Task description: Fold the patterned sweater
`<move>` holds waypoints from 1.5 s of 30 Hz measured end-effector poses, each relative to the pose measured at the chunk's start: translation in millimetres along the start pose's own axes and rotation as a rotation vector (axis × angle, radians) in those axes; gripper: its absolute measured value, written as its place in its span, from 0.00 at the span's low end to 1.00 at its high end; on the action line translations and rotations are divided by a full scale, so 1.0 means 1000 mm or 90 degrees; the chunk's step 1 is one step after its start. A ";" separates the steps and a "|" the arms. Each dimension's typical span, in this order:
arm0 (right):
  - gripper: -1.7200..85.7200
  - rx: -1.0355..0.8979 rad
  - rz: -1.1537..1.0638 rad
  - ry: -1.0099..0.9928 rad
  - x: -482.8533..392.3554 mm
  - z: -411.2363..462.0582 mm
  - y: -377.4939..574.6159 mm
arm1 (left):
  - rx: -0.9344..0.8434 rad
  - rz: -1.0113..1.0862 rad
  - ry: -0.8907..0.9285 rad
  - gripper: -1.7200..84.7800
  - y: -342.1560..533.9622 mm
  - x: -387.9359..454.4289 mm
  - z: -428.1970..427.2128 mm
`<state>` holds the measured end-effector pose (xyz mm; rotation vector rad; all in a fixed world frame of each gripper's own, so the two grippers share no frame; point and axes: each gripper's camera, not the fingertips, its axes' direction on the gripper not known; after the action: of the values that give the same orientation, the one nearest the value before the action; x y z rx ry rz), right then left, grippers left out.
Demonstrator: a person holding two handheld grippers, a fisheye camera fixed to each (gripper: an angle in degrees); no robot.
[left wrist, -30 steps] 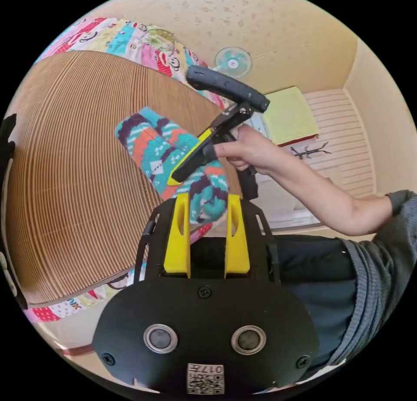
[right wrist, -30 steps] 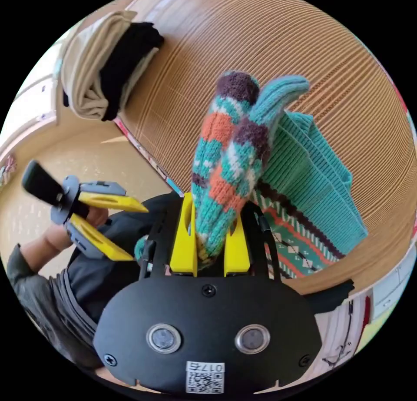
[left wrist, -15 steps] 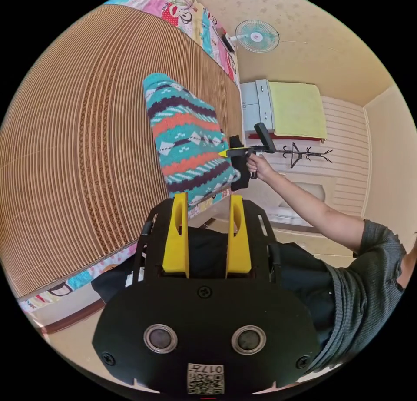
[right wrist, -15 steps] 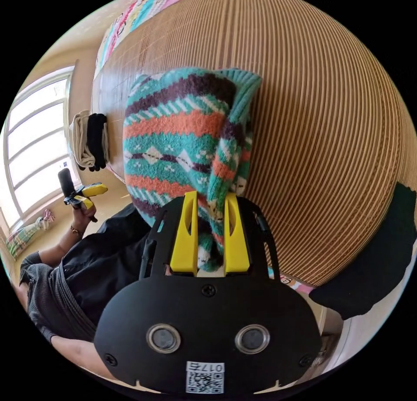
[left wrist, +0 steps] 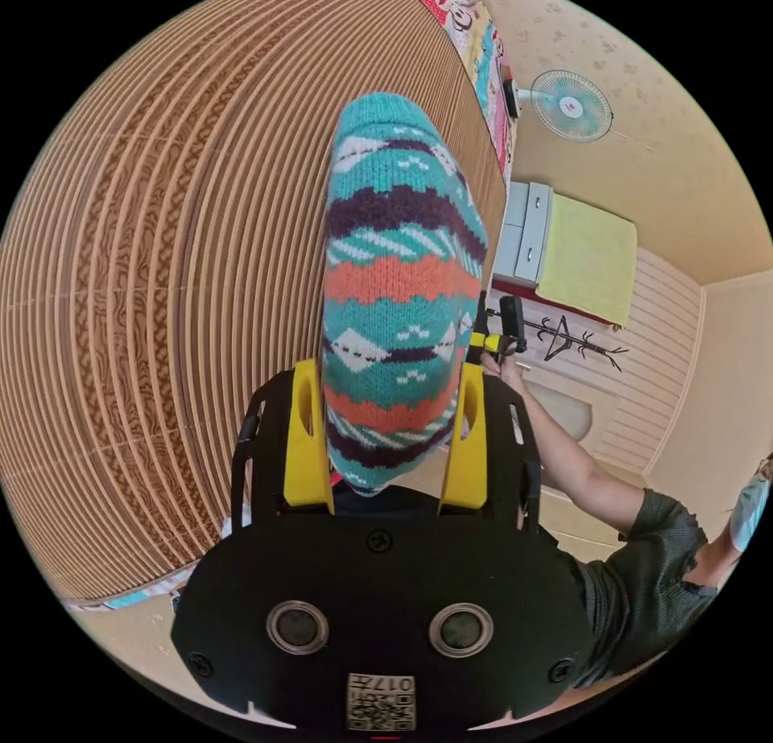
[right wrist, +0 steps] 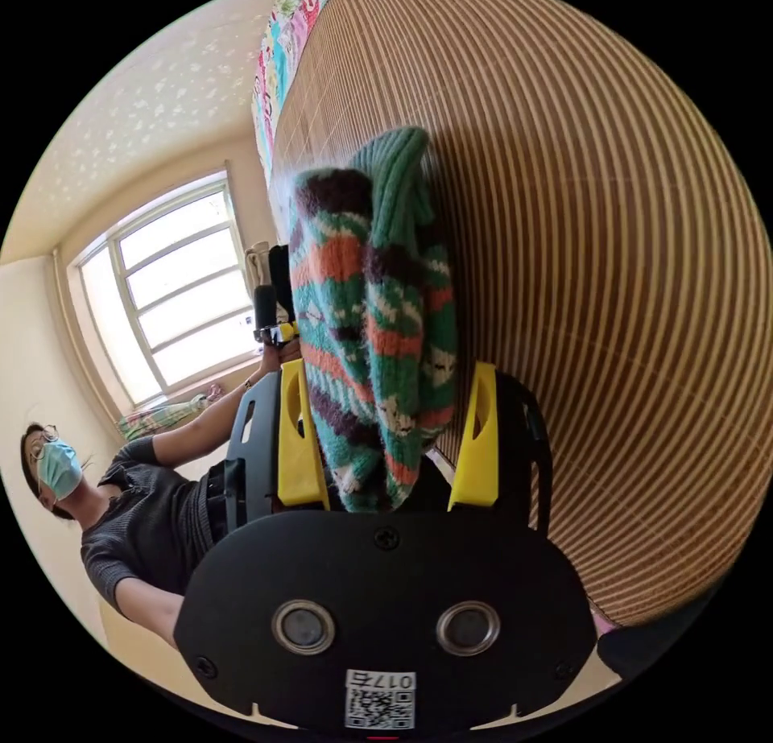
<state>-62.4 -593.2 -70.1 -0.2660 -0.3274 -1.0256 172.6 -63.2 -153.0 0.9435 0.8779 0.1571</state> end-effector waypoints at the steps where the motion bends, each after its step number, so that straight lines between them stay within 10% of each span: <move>1: 0.32 -0.006 -0.008 -0.010 0.006 0.004 -0.001 | -0.029 -0.001 -0.009 0.28 -0.003 -0.002 0.011; 15: 0.20 -0.005 -0.070 -0.121 -0.039 0.088 0.027 | -0.018 0.005 0.056 0.25 0.049 -0.006 0.002; 31: 0.20 -0.037 -0.377 -0.171 -0.434 0.405 -0.075 | 0.283 0.143 -0.186 0.24 0.332 0.070 -0.417; 39: 0.17 -0.045 -0.075 0.021 -0.423 0.567 -0.154 | 0.490 -0.213 -0.298 0.22 0.420 -0.065 -0.516; 45: 0.05 -0.074 -0.180 0.004 -0.435 0.550 -0.094 | 0.555 -0.220 -0.264 0.20 0.452 -0.112 -0.430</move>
<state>-429.4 -95.2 272.8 -0.3282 -0.3054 -1.3261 -99.3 431.2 135.7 1.5314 0.6973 -0.7536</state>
